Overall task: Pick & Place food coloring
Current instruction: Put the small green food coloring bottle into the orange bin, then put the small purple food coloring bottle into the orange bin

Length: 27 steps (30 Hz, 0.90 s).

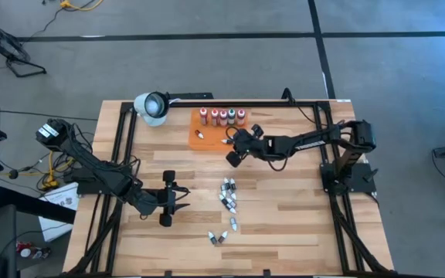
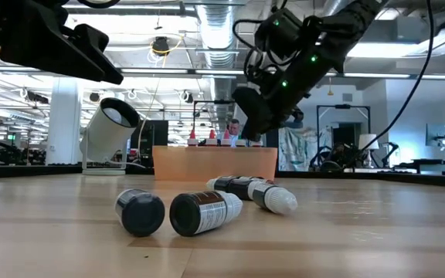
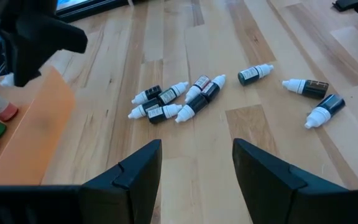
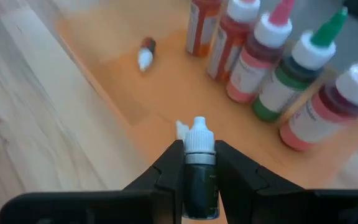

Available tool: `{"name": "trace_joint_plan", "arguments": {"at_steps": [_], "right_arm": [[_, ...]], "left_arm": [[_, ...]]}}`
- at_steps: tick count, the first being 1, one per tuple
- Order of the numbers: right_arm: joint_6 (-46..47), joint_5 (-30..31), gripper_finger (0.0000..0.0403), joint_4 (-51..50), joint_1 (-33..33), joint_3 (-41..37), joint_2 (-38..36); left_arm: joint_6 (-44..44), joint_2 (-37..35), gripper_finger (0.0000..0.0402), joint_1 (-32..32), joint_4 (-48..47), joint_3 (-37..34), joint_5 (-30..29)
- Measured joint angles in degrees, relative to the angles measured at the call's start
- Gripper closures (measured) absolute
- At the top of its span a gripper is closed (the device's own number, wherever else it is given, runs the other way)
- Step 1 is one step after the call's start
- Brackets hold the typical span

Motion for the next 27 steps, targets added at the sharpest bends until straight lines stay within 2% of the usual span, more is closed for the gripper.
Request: {"name": "trace_joint_plan", "arguments": {"at_steps": [7, 19, 24, 27], "right_arm": [[0.3, 0.0, 0.0329, -0.7, -0.2, -0.1, 0.0], [0.3, 0.1, 0.0242, -1.6, -0.5, -0.1, 0.0], [-4.1, 0.3, 0.0233, -1.4, 2.5, -0.1, -0.7], [-7.5, 0.2, 0.0237, -2.0, 6.2, 0.0, -2.0]], "left_arm": [[0.0, 0.0, 0.0209, 0.0, 0.0, 0.0, 0.0], [-0.1, 0.0, 0.0209, 0.0, 0.0, 0.0, 0.0], [-0.6, 0.8, 0.0209, 0.2, 0.8, 0.0, 0.7], [0.1, 3.6, 0.0209, 1.1, 4.2, 0.0, 4.6]]}}
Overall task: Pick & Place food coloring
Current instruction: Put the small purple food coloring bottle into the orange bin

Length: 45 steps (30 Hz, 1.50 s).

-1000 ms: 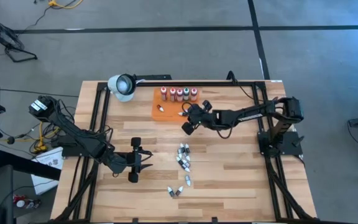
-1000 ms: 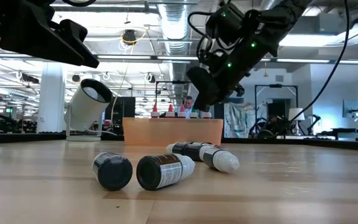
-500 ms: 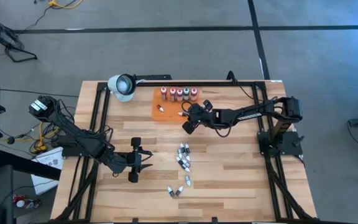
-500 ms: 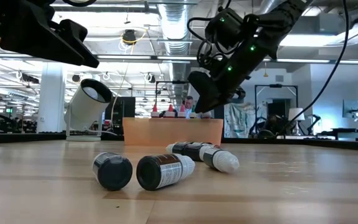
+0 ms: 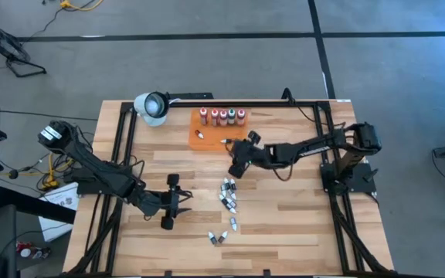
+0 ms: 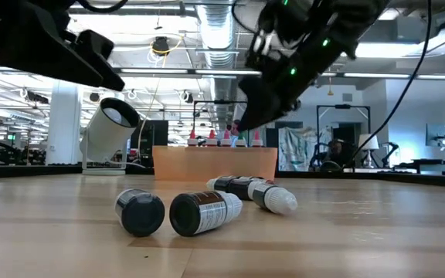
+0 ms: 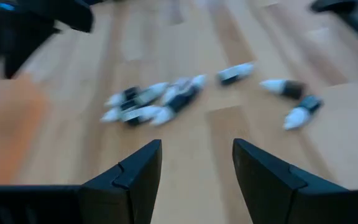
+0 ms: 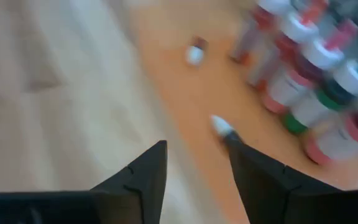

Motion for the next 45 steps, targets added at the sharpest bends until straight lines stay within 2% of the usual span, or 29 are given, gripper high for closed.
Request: {"name": "trace_joint_plan", "arguments": {"at_steps": [7, 12, 19, 23, 27, 38, 41, 45], "right_arm": [[-2.5, 0.0, 0.0257, -4.3, 10.4, 0.0, -3.3], [0.6, 0.0, 0.0268, -8.8, 17.5, 0.0, -4.1], [6.4, 0.4, 0.0271, -11.3, 24.8, 0.0, -3.9], [6.9, 3.1, 0.0269, -11.9, 27.2, 0.0, -3.9], [6.8, 4.6, 0.027, -12.1, 27.7, 0.0, -3.9], [7.6, 4.3, 0.0271, -12.1, 26.2, 0.0, -3.9], [7.8, 4.3, 0.0271, -12.5, 26.2, 0.0, -3.9], [7.9, 4.3, 0.0271, -13.0, 26.2, 0.0, -3.9]], "left_arm": [[8.4, 13.9, 0.0209, 2.9, 18.8, 0.0, 18.7], [11.7, 23.1, 0.0209, 4.1, 29.8, 2.0, 26.5], [12.0, 31.9, 0.0209, 6.7, 30.7, 8.2, 34.4], [11.9, 35.3, 0.0209, 7.3, 30.4, 11.0, 38.0], [11.9, 37.4, 0.0209, 7.3, 29.9, 12.8, 39.3], [11.9, 42.6, 0.0211, 7.8, 28.8, 15.4, 36.9], [11.6, 42.6, 0.0225, 8.4, 28.1, 15.2, 36.8], [11.4, 42.6, 0.0264, 8.5, 27.9, 15.2, 36.3]]}}
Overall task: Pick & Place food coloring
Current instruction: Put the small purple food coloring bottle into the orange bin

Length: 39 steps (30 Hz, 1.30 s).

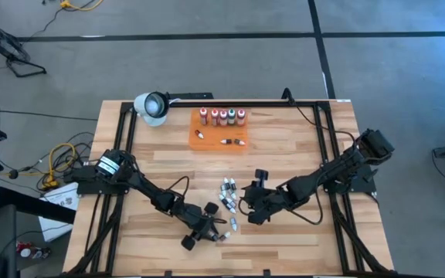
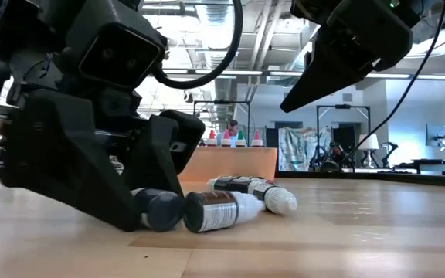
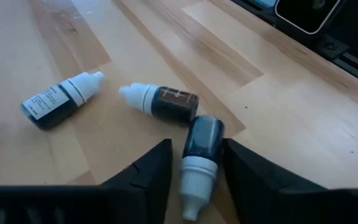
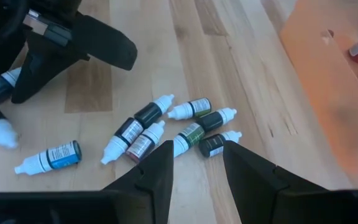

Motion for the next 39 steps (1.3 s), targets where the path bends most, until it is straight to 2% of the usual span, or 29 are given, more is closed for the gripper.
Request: {"name": "trace_joint_plan", "arguments": {"at_steps": [5, 8, 13, 18, 23, 30, 36, 39], "right_arm": [[0.0, 0.0, 0.0271, -0.1, 0.0, 0.0, 0.0], [0.0, 0.0, 0.0271, -0.1, 0.0, 0.0, 0.0], [0.0, -0.1, 0.0271, -0.1, 0.0, 0.0, 0.0], [0.0, -0.1, 0.0271, -0.4, 0.0, 0.0, 0.0], [0.0, -0.2, 0.0271, -0.4, 0.0, 0.0, 0.0], [1.0, -0.1, 0.0271, -0.5, 0.0, 0.0, 0.0], [1.4, -0.1, 0.0271, -0.3, 0.0, 0.0, 0.0], [2.4, -0.1, 0.0272, -0.3, 0.0, 0.0, 0.0]], "left_arm": [[-0.2, 0.0, 0.0318, 0.1, -0.2, 0.0, -1.2], [-0.9, 0.0, 0.0335, 0.1, -0.5, 0.0, -3.3], [-3.1, -0.1, 0.0323, 1.0, -2.1, 0.0, -5.3], [-4.1, -3.6, 0.0306, 1.6, -9.3, -0.1, -9.8], [-3.5, -10.2, 0.0324, 1.7, -21.4, -0.4, -19.9], [-2.1, -19.5, 0.0327, 1.9, -34.0, -0.4, -39.5], [5.3, -27.0, 0.0319, 4.7, -36.9, -0.3, -57.7], [10.6, -29.2, 0.0323, 8.8, -36.7, -0.3, -63.1]]}}
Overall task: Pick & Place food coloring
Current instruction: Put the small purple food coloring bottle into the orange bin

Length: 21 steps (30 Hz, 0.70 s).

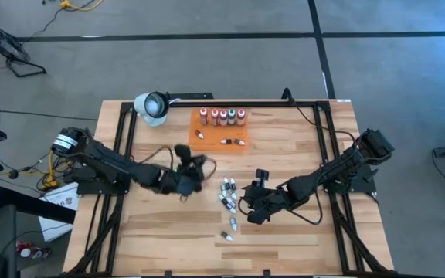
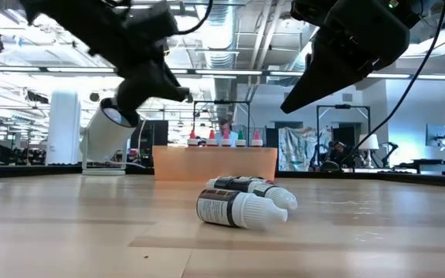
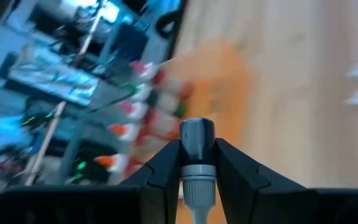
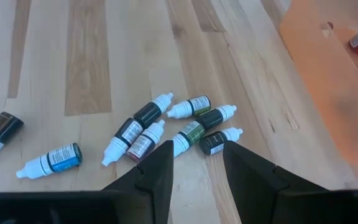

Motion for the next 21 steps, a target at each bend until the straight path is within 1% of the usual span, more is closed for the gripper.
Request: {"name": "trace_joint_plan", "arguments": {"at_steps": [2, 3, 8, 10, 16, 21], "right_arm": [[0.1, 0.0, 0.0272, 0.0, 0.0, 0.0, 0.0], [0.2, 0.0, 0.0272, 0.1, 0.0, 0.0, 0.0], [0.2, 0.0, 0.0272, 0.5, 0.0, 0.0, 0.0], [0.2, 0.0, 0.0272, 0.5, 0.0, 0.0, 0.0], [0.1, 0.1, 0.0272, 0.4, 0.0, 0.0, 0.0], [0.1, 0.1, 0.0272, 0.4, 0.0, 0.0, 0.0]], "left_arm": [[2.2, -0.5, 0.0326, 4.0, 0.1, 0.0, 1.1], [2.3, -0.5, 0.0326, 6.3, -0.1, 0.0, 3.1], [0.1, -0.4, 0.0315, 17.7, -0.8, 0.0, 18.7], [-0.5, -0.4, 0.031, 21.1, 0.2, 0.0, 22.8], [-1.8, -0.4, 0.031, 28.7, 1.7, 0.0, 29.4], [-5.0, -0.4, 0.031, 32.5, 2.0, 0.0, 36.9]]}}
